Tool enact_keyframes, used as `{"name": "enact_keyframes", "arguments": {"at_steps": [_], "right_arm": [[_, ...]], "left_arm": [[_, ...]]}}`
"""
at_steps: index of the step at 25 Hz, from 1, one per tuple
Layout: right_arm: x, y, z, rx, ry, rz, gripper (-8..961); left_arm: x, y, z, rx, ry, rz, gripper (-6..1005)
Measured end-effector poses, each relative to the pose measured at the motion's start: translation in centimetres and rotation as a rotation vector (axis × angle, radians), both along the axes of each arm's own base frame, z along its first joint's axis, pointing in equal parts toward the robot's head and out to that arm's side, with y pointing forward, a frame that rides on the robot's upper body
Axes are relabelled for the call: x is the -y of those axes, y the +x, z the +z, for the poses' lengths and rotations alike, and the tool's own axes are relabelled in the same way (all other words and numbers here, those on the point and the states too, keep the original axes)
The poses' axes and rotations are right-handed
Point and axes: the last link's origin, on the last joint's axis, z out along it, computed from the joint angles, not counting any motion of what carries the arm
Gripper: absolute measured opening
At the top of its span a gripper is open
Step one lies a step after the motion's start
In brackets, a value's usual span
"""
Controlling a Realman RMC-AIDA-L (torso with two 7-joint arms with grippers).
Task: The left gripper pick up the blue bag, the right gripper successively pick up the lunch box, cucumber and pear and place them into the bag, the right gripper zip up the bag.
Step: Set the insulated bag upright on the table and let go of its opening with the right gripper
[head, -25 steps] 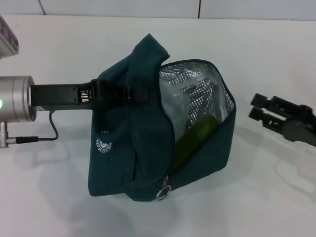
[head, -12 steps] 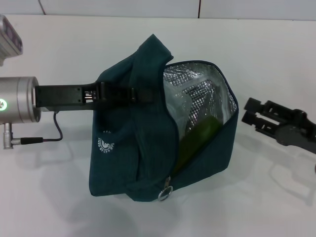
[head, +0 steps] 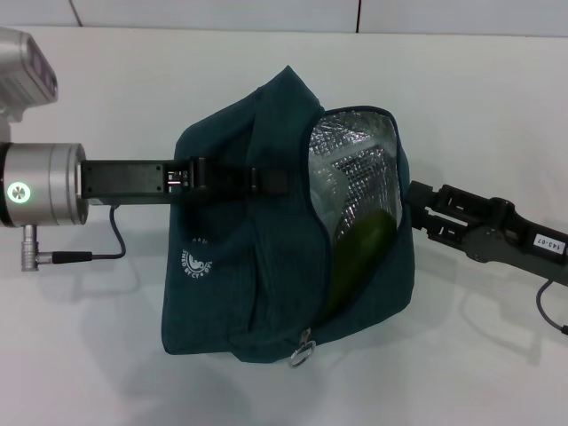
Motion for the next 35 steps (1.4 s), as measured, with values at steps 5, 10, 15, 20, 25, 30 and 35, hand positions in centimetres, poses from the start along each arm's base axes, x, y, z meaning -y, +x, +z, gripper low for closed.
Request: {"name": "enact_keyframes", "arguments": {"at_steps": [5,10,15,20,25,30,35], "right_arm": [[0.0,0.2,-0.1,0.006,-0.009,-0.012,605],[0.1,0.8,-0.2,0.025,-0.01,-0.045,605],[0.1,0.9,-0.2,0.027,-0.011,-0.049,611],[-0.1,0.9,-0.4,0.034,-0.009,-0.052,616],[-0.3,0.6,-0.6,0.038,-0.005,-0.044,621],[-0.9,-0.2,-0.9,0.038,-0.005,-0.025,621],[-1.3,-0.8,-1.1,0.043,-0.009,-0.004,620]], "left_arm": [[0.0,0.0,-0.1,-0.005,-0.002,0.0,81],[0.0,0.0,-0.1,-0.001,-0.002,-0.001,82],[0.1,0.1,0.0,0.004,-0.004,-0.005,82],[0.3,0.2,0.0,0.013,-0.016,-0.017,82],[0.4,0.3,0.0,0.018,-0.022,-0.023,83],[0.6,0.4,0.1,0.025,-0.032,-0.032,83],[0.8,0.5,0.1,0.034,-0.043,-0.041,84]]}}
